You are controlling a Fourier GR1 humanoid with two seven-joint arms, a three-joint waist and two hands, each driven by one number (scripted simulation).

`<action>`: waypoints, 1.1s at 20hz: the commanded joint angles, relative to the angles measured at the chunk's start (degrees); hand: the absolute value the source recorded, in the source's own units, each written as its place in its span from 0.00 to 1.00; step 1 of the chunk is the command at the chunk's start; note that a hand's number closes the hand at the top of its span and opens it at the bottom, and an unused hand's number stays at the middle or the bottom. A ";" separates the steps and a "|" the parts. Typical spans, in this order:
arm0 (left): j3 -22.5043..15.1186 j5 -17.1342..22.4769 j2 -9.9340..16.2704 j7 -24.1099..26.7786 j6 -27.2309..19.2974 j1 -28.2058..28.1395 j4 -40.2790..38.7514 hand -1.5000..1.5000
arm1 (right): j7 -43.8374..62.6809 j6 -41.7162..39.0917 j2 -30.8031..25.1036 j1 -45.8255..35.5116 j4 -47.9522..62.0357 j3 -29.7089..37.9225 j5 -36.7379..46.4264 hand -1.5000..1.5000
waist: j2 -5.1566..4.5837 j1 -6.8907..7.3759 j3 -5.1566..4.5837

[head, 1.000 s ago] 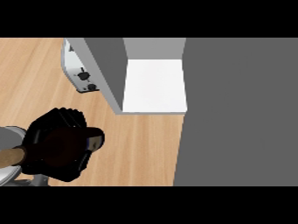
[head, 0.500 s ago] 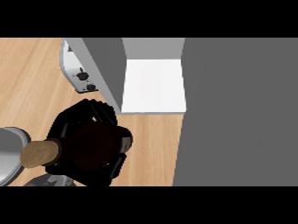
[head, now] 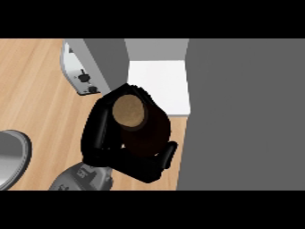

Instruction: Pick up the wine, place it into the cabinet and close the cabinet

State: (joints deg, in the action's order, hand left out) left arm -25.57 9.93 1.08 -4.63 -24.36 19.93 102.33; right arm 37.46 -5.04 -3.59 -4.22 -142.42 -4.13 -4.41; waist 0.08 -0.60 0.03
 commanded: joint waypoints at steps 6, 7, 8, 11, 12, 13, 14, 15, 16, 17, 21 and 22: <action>-3.65 -1.42 -1.06 -1.48 -11.26 9.65 -5.84 1.00 | 0.76 -1.48 -0.13 3.23 -5.78 1.40 -4.83 0.00 | -0.01 -0.03 0.00; 1.56 -0.18 -1.07 -3.39 -8.27 12.36 -8.05 1.00 | -2.05 -2.53 0.37 4.63 -4.14 0.02 -3.05 0.00 | -0.06 0.00 0.00; -0.02 -0.61 -1.07 -0.95 -7.61 9.74 -8.40 1.00 | 2.39 -1.31 -1.53 0.52 -5.04 5.54 -8.26 0.00 | -0.06 0.11 -0.01; -1.45 -3.52 -1.07 -1.50 -10.03 12.18 -8.93 1.00 | 1.41 -1.33 -0.78 -0.77 -2.23 4.09 -6.34 0.00 | -0.03 0.29 -0.01; -3.35 -2.23 -1.08 0.51 -9.78 9.20 -9.38 1.00 | 4.32 -1.41 -0.93 1.13 -6.85 3.03 -6.99 0.00 | 0.01 0.10 -0.02; -4.62 -2.27 -1.08 5.32 -11.59 7.41 -12.21 1.00 | -0.10 -2.01 0.83 3.67 -5.26 1.30 -4.77 0.00 | -0.05 -0.07 -0.01; -1.80 0.48 -1.08 5.64 -9.84 11.66 -15.46 1.00 | 2.61 -1.82 -0.90 1.35 -6.46 4.00 -7.02 0.00 | -0.10 -0.23 -0.02; -4.25 -1.75 -1.08 2.28 -14.50 13.59 -14.05 1.00 | 3.61 -0.25 0.83 0.71 -6.47 -0.26 -2.94 0.00 | -0.01 -0.09 -0.03; -3.08 0.21 -1.08 4.54 -12.61 13.65 -15.81 1.00 | 0.50 -0.81 1.59 1.79 -5.07 -1.99 -0.35 0.00 | -0.07 -0.03 -0.03; -6.01 0.91 -1.08 8.21 -14.71 11.00 -16.16 1.00 | 0.49 -2.02 0.40 3.53 -6.03 1.02 -4.34 0.00 | -0.07 -0.18 -0.02; -2.27 4.89 -1.08 9.04 -11.74 11.67 -18.94 1.00 | 2.53 -2.25 -0.68 3.17 -7.53 1.76 -5.23 0.00 | -0.10 -0.30 -0.03; -4.10 5.21 -1.08 10.34 -13.09 7.63 -15.56 1.00 | -1.35 -2.69 0.79 6.54 -6.95 0.71 -3.49 0.00 | -0.04 -0.19 -0.02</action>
State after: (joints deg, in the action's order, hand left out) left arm -27.81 12.15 0.02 1.17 -36.07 31.39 86.95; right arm 36.44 -6.90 -3.31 -2.87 -142.51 -3.58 -4.93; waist 0.03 -0.67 0.00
